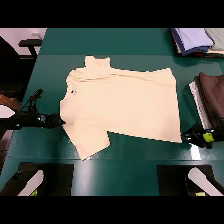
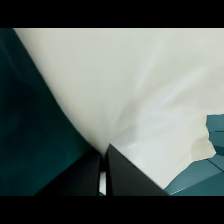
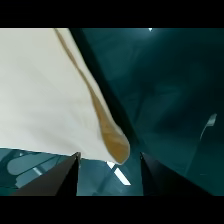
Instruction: Fold the shirts.
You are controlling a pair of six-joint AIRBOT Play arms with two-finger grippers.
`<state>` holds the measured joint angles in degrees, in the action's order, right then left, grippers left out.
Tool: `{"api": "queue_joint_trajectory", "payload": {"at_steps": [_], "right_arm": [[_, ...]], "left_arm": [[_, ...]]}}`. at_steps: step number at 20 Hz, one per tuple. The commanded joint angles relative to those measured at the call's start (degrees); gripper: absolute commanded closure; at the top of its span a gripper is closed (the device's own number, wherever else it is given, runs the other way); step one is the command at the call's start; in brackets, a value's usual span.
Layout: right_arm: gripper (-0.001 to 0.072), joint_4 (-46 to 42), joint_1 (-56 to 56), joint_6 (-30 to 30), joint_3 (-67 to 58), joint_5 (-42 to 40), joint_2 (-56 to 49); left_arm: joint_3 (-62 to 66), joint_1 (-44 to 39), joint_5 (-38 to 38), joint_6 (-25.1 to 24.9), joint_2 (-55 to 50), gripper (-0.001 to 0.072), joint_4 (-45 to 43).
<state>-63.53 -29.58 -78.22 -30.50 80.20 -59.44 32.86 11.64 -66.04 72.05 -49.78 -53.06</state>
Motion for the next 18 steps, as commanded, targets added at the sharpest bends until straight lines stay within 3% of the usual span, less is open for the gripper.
{"api": "queue_joint_trajectory", "payload": {"at_steps": [1, 3, 5, 6, 7, 12, 18], "right_arm": [[0.0284, 4.02, 2.78, 0.92, 2.67, -3.91, -3.63], [0.0289, 4.00, 7.21, 0.85, 0.92, -4.83, -6.21], [0.0548, 3.93, 11.28, 0.87, -1.22, -5.38, -8.02], [0.0642, 3.93, 13.18, 0.87, -2.62, -5.51, -8.17], [0.0687, 3.93, 14.73, 0.90, -4.26, -5.49, -7.67], [0.0694, 3.93, 19.41, 0.87, -21.31, -5.22, 3.23], [0.0695, 3.76, 19.69, 0.85, -54.99, -6.78, 11.50]], "left_arm": [[0.07, 0.00, 0.02, -0.02, 0.13, 0.0679, 0.55], [0.07, 0.00, -0.11, -0.04, 0.13, 0.0679, 0.55], [0.11, 0.00, -0.50, -0.02, 0.13, 0.0679, 0.57], [0.50, 0.00, -1.01, 0.02, 0.15, 0.0681, 0.59], [1.40, 0.00, -1.51, 0.17, 0.22, 0.0681, 0.59], [19.96, 0.00, -5.40, 2.47, 0.22, 0.0681, 1.79], [61.64, 0.00, -6.60, 4.35, 0.22, 0.0680, 2.58]]}}
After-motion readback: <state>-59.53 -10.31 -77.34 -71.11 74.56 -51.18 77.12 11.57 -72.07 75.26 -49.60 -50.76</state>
